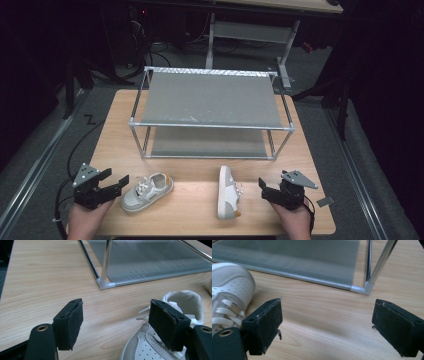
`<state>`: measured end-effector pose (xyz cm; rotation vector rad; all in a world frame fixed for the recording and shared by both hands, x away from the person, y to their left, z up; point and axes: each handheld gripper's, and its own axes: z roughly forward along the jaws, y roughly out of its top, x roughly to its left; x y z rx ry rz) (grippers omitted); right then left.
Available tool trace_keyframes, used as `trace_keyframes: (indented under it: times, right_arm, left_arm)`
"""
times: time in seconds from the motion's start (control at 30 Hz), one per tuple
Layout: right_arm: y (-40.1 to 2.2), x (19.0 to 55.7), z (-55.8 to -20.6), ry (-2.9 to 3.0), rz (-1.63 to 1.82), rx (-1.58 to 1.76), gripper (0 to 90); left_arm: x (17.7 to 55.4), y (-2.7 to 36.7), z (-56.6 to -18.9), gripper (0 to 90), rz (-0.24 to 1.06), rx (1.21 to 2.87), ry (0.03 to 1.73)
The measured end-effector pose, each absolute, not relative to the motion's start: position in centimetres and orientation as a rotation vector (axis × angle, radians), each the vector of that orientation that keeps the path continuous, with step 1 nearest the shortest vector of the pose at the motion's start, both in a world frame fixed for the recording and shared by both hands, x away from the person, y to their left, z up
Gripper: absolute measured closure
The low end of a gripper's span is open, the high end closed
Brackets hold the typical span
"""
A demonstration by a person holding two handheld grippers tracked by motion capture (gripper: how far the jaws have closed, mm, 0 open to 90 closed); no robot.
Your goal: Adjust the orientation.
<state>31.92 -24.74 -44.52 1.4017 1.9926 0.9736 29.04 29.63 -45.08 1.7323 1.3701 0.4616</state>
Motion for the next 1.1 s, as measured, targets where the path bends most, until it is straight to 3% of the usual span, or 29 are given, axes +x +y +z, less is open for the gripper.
trace_keyframes:
  times: [0.47, 0.77, 0.9, 0.93, 1.07, 1.1]
  right_arm:
    - [-26.3, 32.1, -44.8, 1.963, 0.977, 1.48, 11.6]
    - [-25.8, 32.4, -45.0, 2.001, 0.989, 1.476, 13.8]
    - [-25.3, 32.7, -45.0, 2.024, 1.0, 1.469, 14.0]
    - [-25.1, 32.8, -45.0, 2.027, 1.001, 1.465, 14.7]
    - [-24.9, 32.9, -44.8, 2.025, 1.014, 1.461, 15.5]
    - [-24.9, 32.9, -44.8, 2.03, 1.014, 1.454, 15.7]
  left_arm:
    - [29.1, 28.9, -45.1, 28.3, 0.44, 1.755, 1.365]
    - [28.6, 28.3, -44.9, 33.4, 0.431, 1.757, 1.367]
    - [27.5, 27.2, -44.3, 42.6, 0.444, 1.741, 1.346]
    - [26.8, 26.3, -43.8, 53.6, 0.48, 1.742, 1.325]
    - [25.4, 24.2, -43.3, 73.0, 0.482, 1.764, 1.272]
    - [24.5, 22.6, -43.7, 79.2, 0.429, 1.825, 1.264]
